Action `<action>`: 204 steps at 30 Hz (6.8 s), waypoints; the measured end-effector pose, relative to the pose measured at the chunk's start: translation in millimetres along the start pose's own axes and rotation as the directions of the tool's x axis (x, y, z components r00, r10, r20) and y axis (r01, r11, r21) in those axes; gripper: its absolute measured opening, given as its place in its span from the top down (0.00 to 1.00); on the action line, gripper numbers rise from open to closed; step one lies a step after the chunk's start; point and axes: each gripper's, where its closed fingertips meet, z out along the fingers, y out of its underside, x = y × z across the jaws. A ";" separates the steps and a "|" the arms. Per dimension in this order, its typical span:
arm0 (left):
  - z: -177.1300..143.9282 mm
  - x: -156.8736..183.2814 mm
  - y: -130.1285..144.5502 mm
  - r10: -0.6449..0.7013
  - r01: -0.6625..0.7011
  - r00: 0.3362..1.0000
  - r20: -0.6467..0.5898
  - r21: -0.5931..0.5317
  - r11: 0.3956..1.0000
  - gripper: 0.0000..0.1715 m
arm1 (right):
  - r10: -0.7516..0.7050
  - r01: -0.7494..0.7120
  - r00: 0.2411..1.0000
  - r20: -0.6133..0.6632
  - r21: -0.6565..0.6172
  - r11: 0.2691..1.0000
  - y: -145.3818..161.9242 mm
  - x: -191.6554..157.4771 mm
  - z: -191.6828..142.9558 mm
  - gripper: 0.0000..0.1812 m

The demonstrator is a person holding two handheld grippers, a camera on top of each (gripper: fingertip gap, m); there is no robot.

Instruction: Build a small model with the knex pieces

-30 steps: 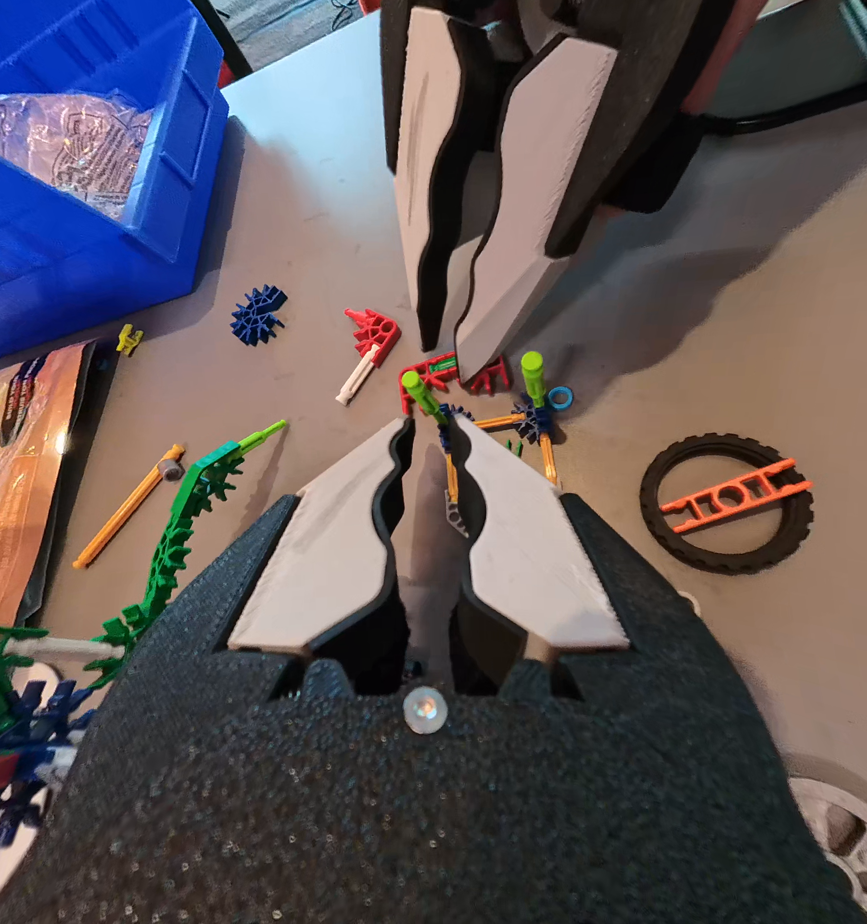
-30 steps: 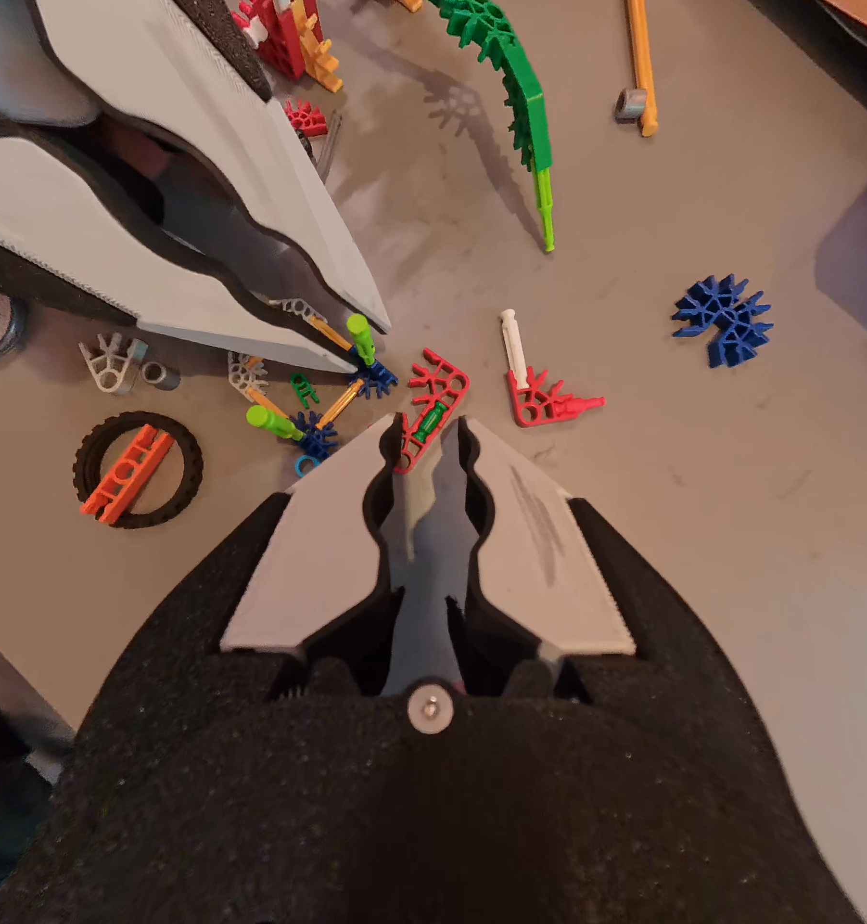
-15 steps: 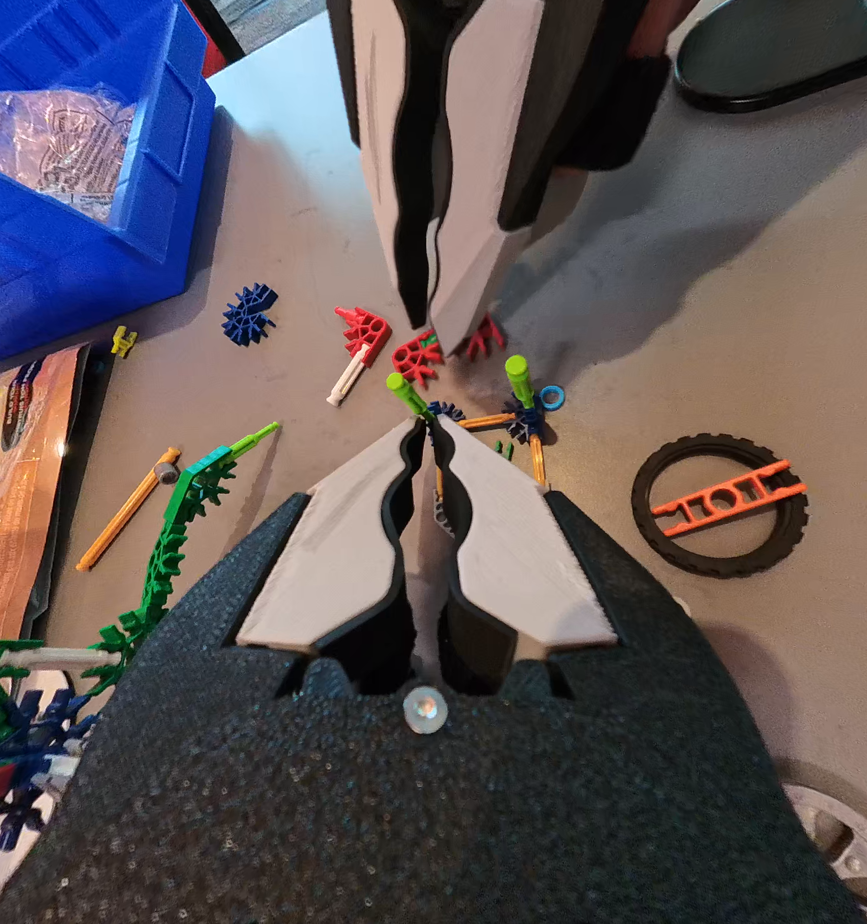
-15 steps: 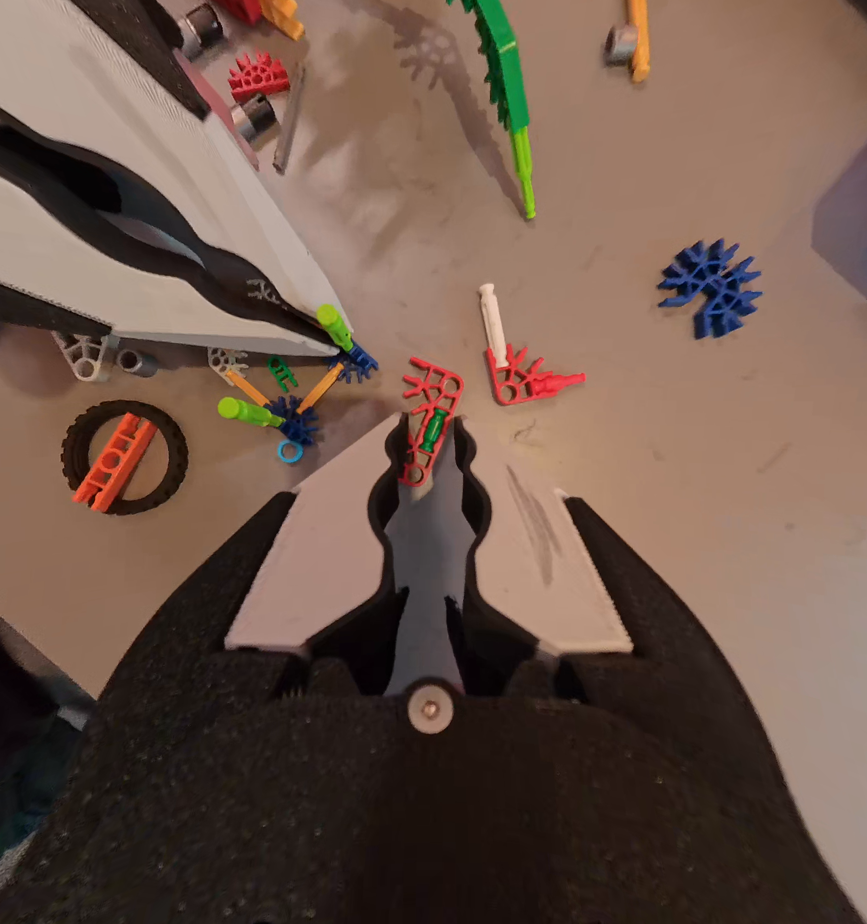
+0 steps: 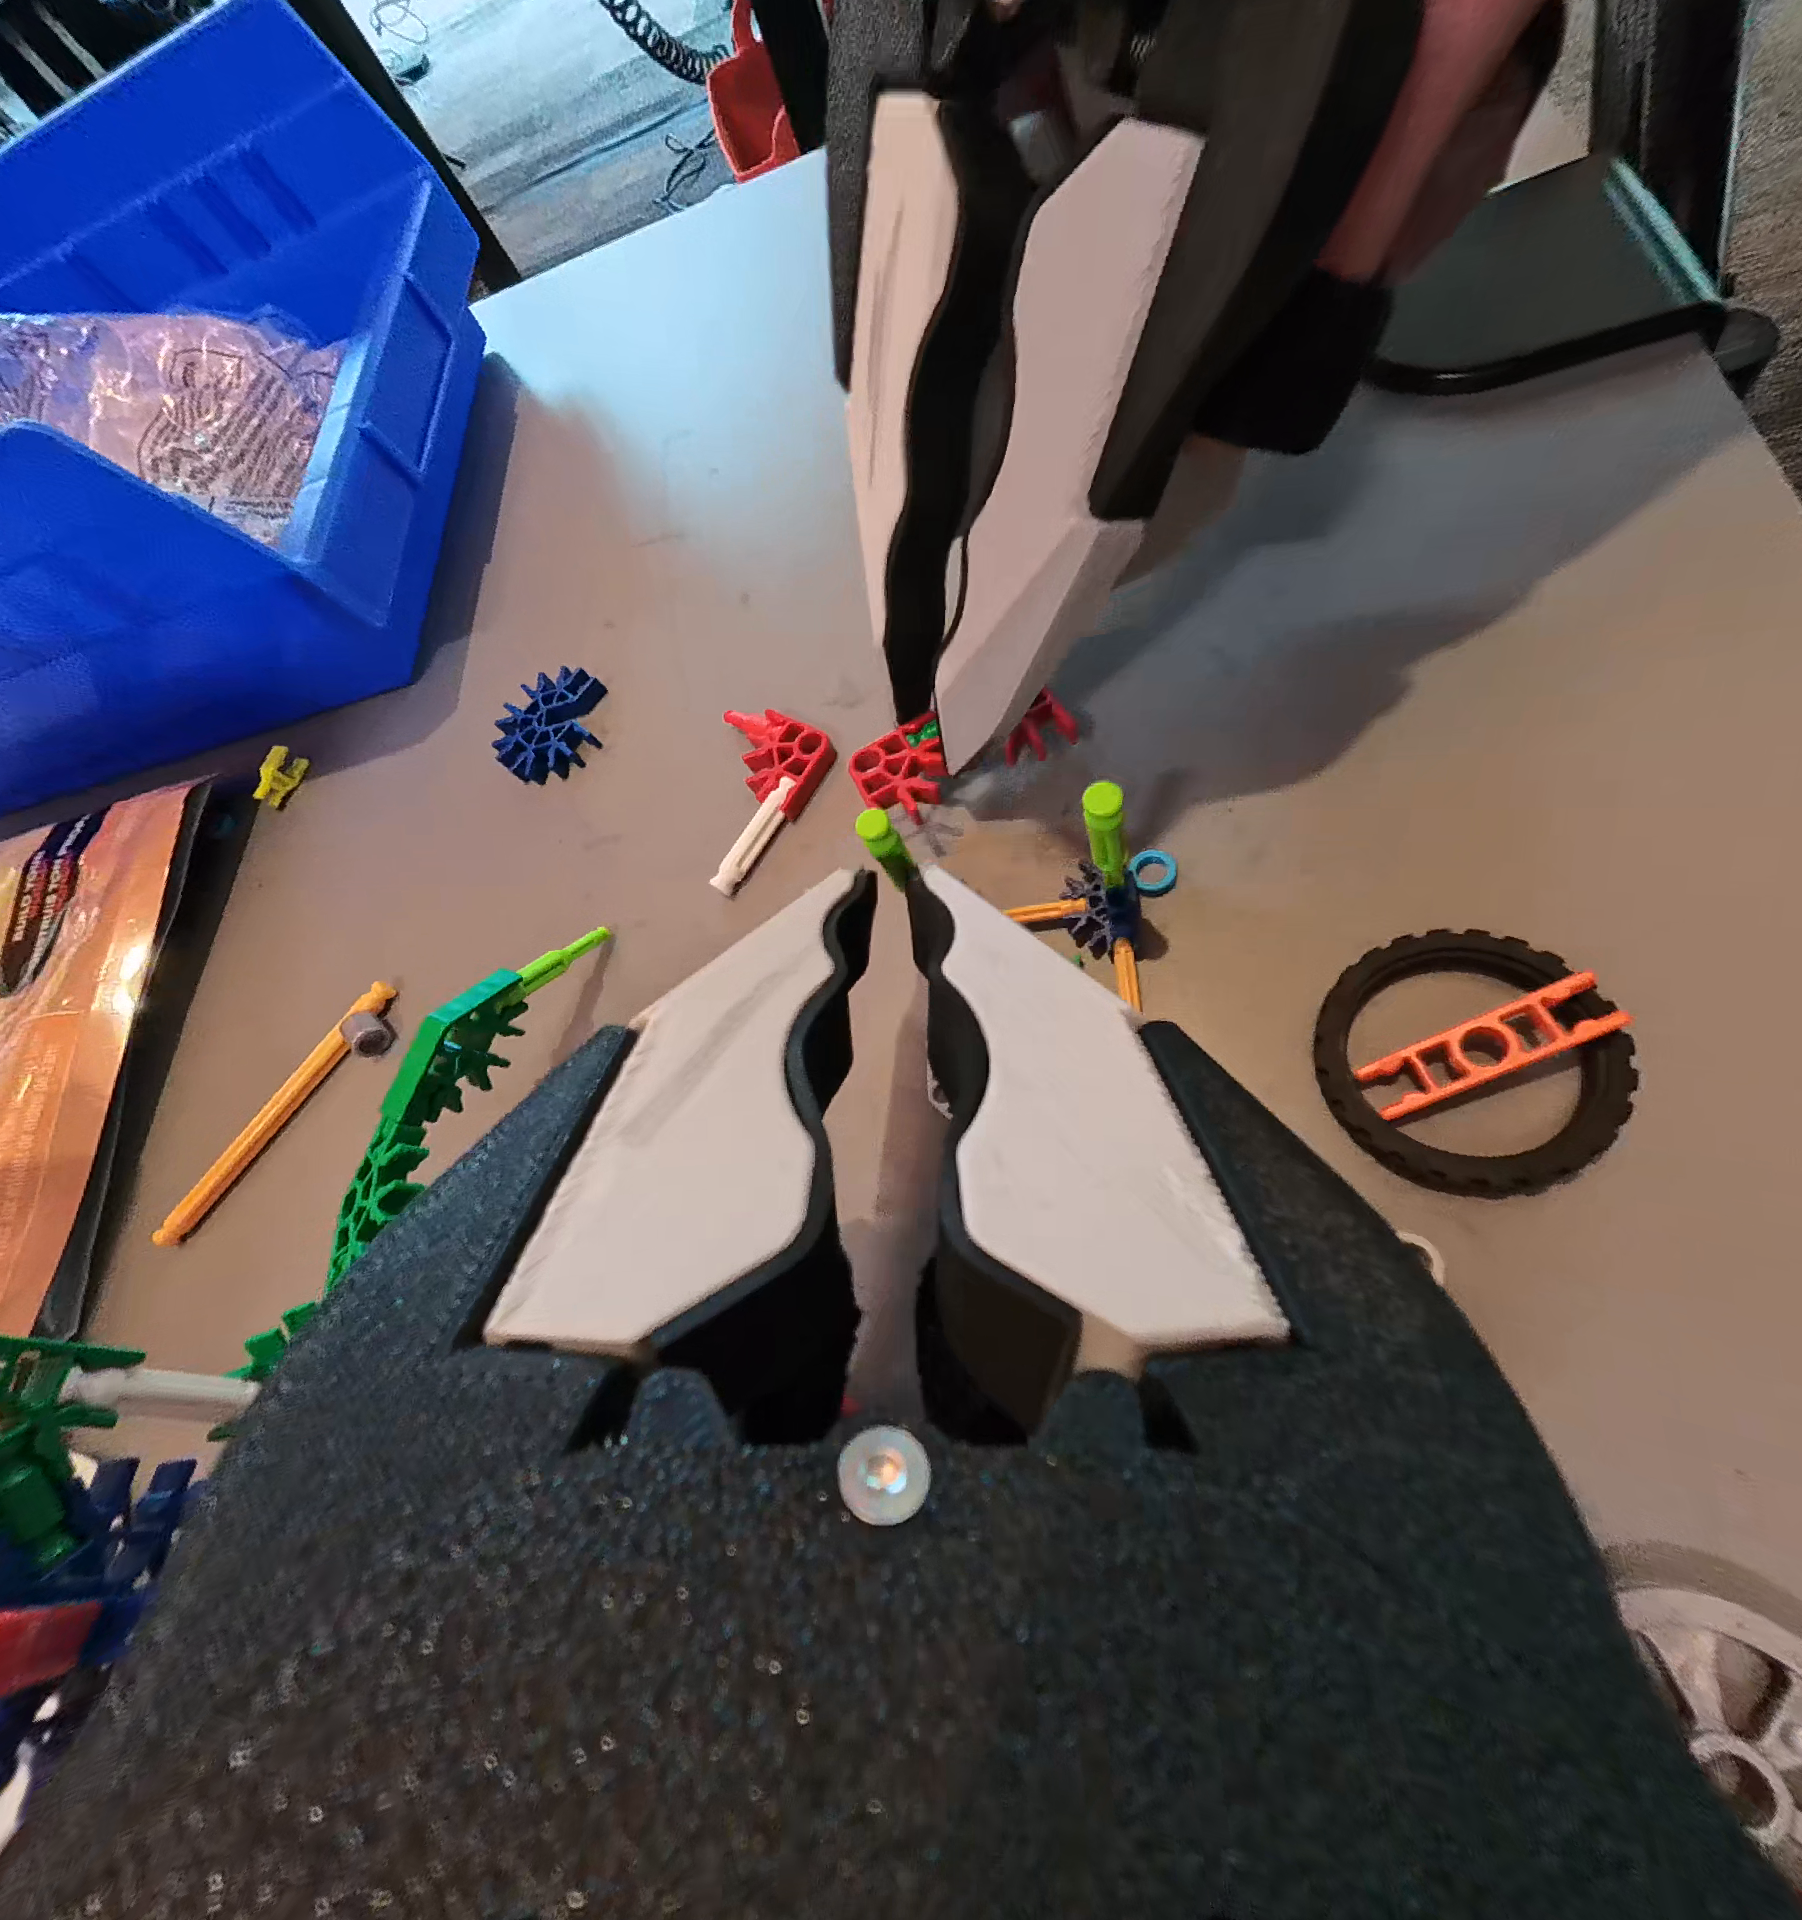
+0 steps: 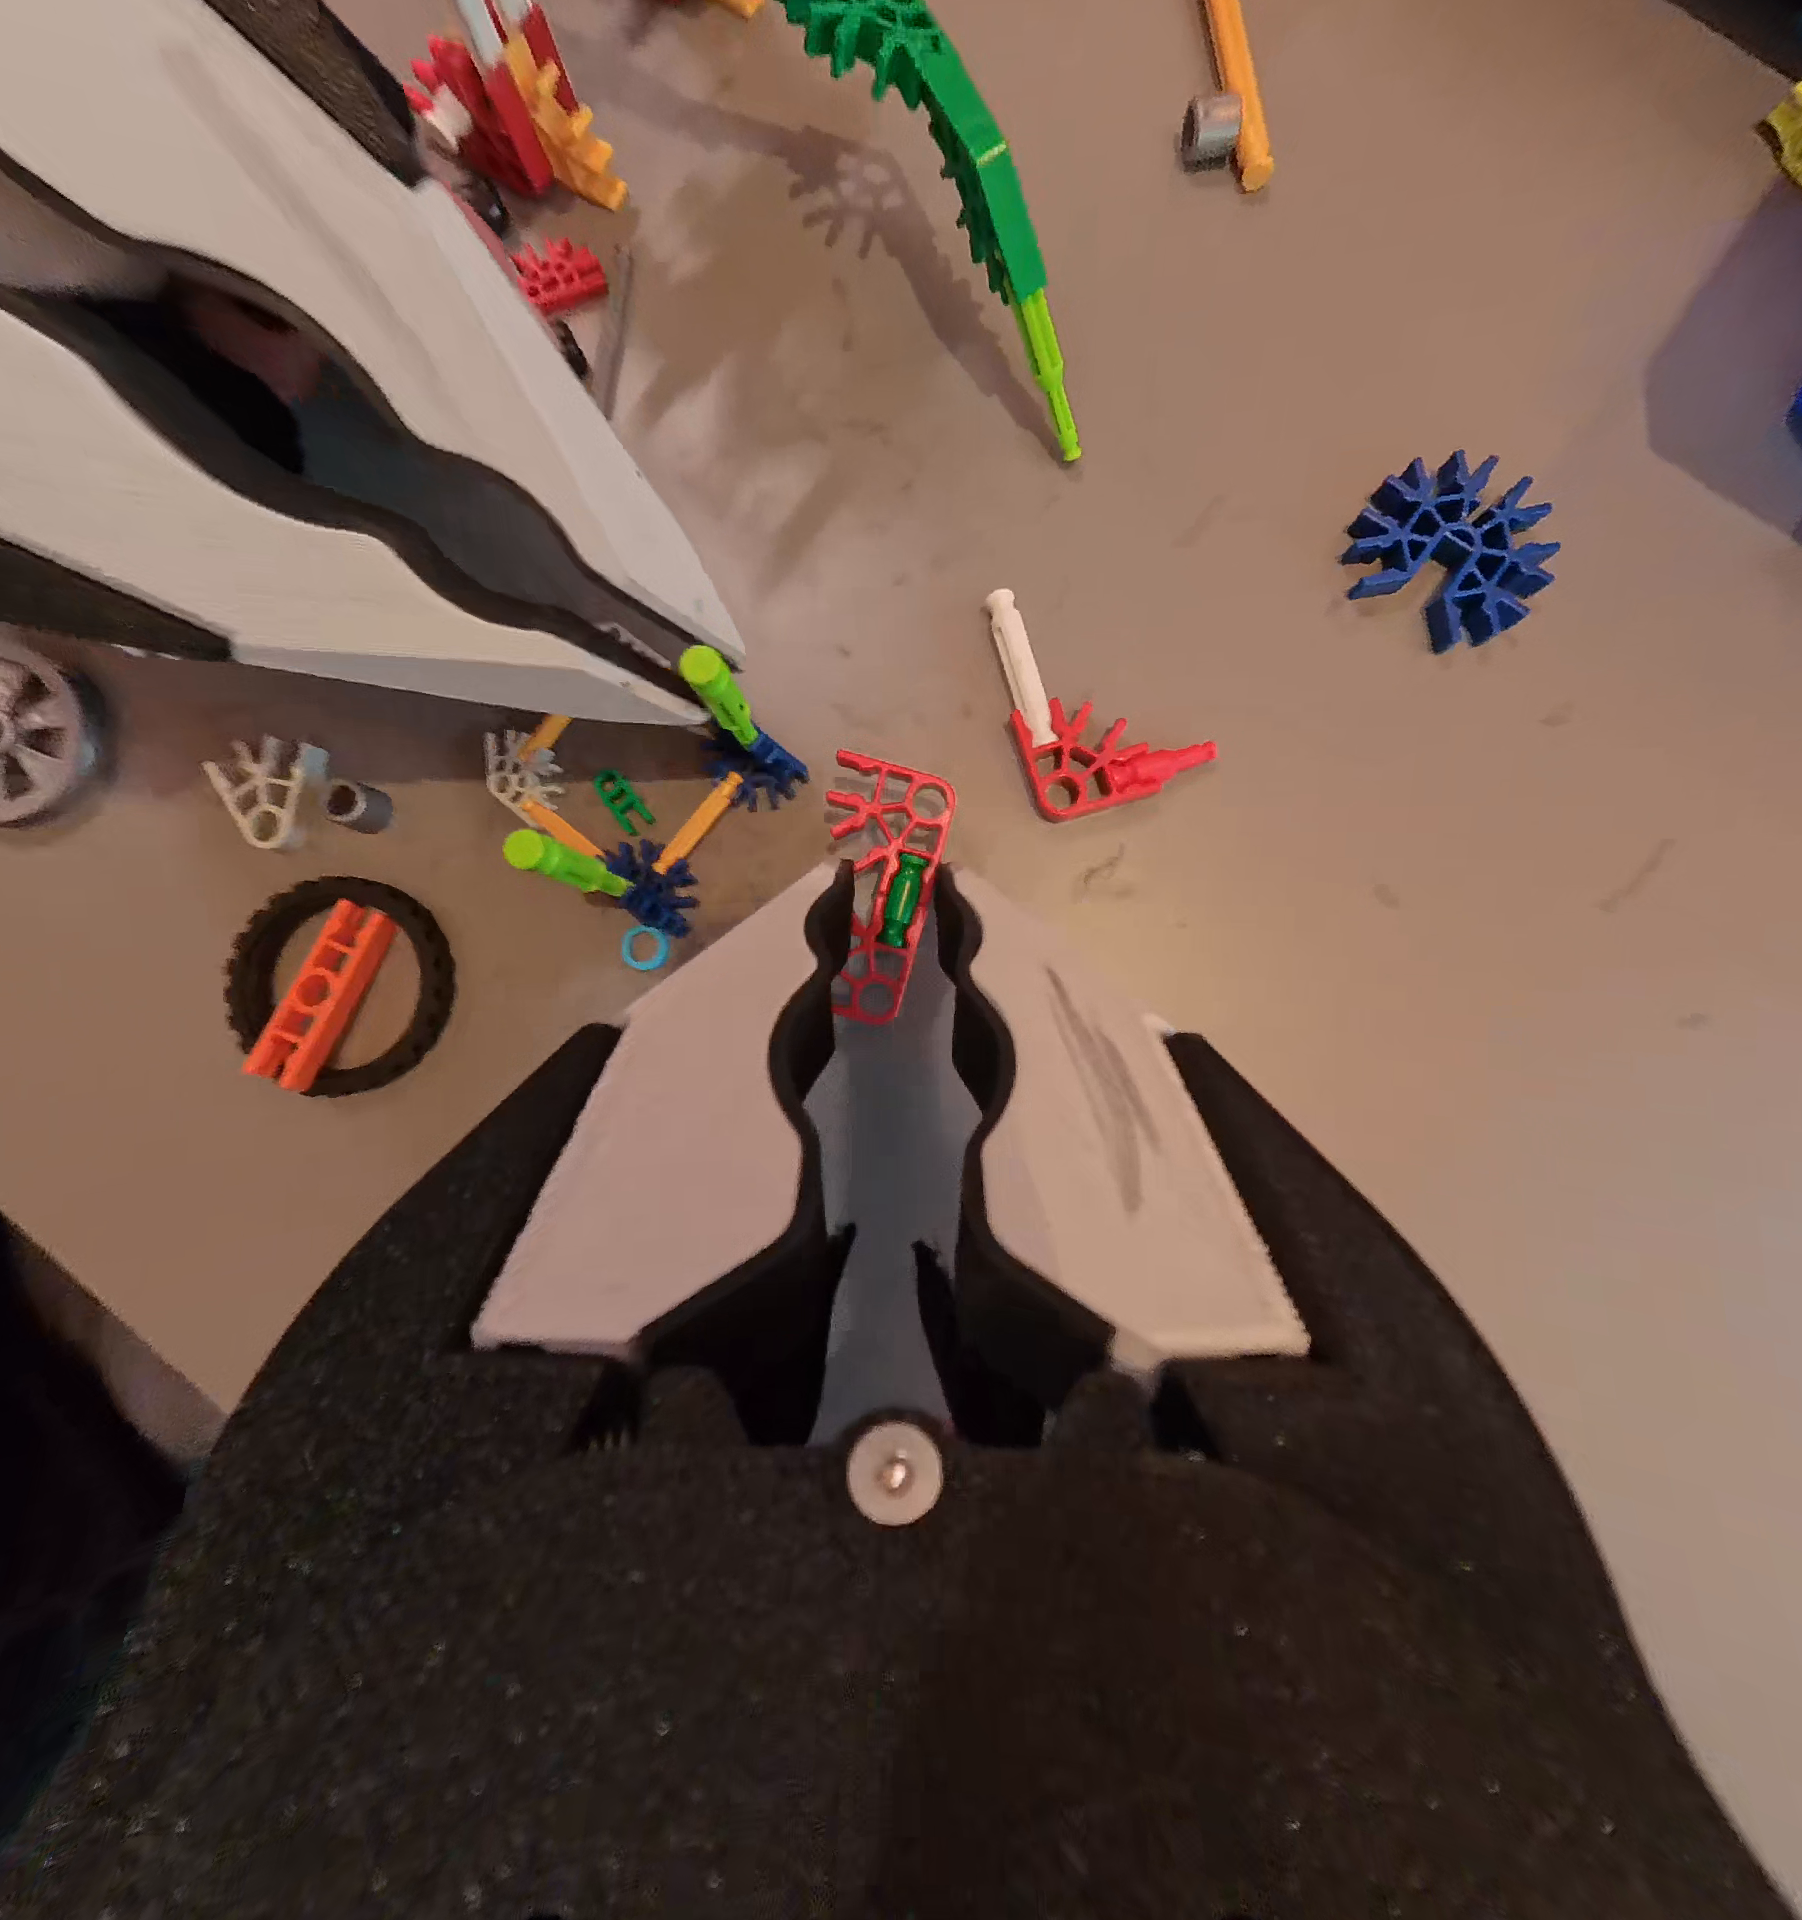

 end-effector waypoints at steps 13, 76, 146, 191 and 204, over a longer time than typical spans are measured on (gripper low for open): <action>4.3 3.0 -3.0 0.026 -0.026 1.000 0.007 -0.018 0.999 1.00 | 0.088 -0.088 0.996 0.002 0.088 0.992 -12.8 -11.9 -15.4 0.92; 0.2 4.7 -6.5 0.197 -0.199 0.966 -0.167 0.004 0.980 0.79 | -0.419 0.424 0.904 0.086 -0.068 0.903 -24.7 -29.9 -17.7 0.92; -35.2 11.6 22.0 0.124 -0.154 0.956 -0.265 -0.095 0.984 0.95 | -0.538 0.568 0.795 0.281 -0.031 0.823 -45.1 -42.4 40.8 0.91; -27.2 -4.0 13.5 0.150 -0.163 0.978 -0.142 -0.083 0.983 0.75 | -0.388 0.417 0.875 0.289 -0.044 0.908 -45.5 -34.8 -0.8 1.00; -28.7 -3.7 21.5 0.120 -0.144 0.976 -0.180 -0.122 0.982 0.77 | -0.379 0.410 0.900 0.215 -0.123 0.904 -39.5 -23.7 22.1 0.91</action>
